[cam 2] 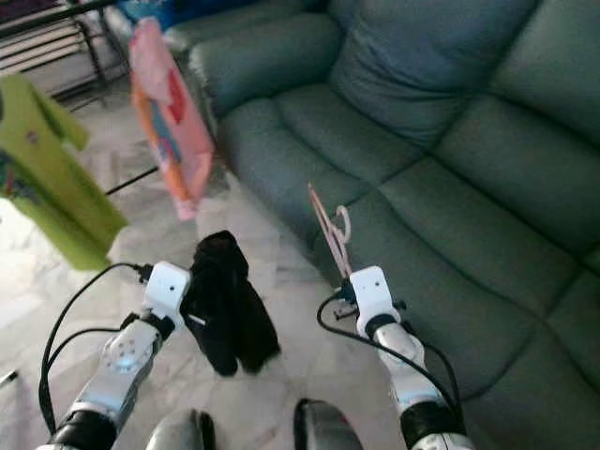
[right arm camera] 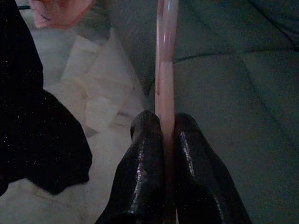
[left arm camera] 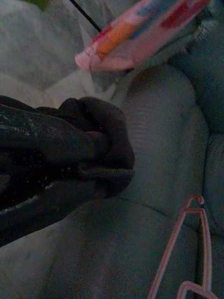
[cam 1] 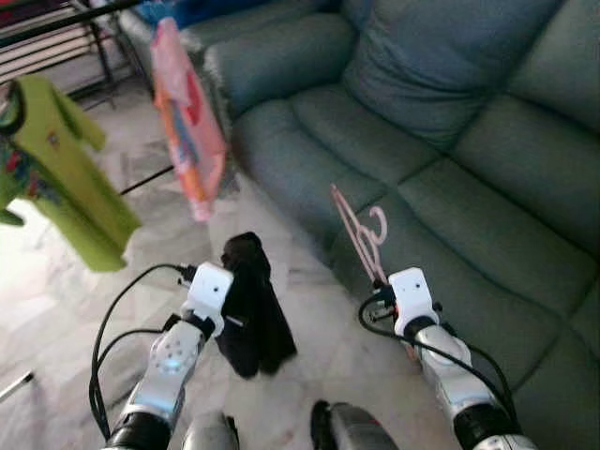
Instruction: Hang hanger
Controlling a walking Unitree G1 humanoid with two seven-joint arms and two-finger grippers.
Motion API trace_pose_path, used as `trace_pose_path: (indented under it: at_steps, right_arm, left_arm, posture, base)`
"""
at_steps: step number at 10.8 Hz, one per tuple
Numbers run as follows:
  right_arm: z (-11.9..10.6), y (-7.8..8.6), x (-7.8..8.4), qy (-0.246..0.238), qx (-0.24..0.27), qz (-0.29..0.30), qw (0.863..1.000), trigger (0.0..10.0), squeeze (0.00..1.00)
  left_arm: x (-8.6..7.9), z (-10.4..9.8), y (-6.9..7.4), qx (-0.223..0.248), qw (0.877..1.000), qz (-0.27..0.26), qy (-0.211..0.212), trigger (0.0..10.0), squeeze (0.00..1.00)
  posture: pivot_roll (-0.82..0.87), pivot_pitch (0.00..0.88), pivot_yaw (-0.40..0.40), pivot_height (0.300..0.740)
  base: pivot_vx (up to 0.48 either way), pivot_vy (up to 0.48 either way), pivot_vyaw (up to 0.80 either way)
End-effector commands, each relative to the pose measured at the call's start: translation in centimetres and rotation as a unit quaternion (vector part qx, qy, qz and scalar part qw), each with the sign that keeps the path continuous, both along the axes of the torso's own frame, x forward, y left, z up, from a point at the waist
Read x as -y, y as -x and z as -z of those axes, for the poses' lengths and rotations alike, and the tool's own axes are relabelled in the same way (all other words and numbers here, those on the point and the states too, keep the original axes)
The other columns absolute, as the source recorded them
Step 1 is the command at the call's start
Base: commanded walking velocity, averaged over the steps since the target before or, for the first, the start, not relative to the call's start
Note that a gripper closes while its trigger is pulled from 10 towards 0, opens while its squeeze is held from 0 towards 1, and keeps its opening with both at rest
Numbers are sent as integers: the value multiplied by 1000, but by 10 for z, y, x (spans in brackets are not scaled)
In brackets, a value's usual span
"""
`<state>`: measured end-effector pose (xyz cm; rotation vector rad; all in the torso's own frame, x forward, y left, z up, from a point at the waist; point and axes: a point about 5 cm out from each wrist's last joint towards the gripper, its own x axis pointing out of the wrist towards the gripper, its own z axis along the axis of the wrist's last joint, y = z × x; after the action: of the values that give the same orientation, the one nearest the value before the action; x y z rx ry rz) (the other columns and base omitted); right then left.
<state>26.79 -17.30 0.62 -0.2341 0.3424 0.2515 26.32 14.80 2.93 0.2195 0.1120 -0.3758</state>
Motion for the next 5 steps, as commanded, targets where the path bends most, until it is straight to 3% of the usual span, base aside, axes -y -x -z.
trace_pose_path:
  at_steps: [1, 5]
  right_arm:
    - [-1, 0, 2, 3, 1, -1, 1000, 10000, 0]
    - [-1, -1, 0, 6, 0, -7, 1000, 10000, 0]
  left_arm:
    - [2, -10, -2, 30, 999, 6, 9, 10000, 0]
    - [3, -10, -2, 31, 999, 11, 10, 10000, 0]
  posture:
    - [8, 110, -56, 740]
    - [8, 113, -58, 740]
  base:
    - [255, 0, -800]
    - [278, 0, -800]
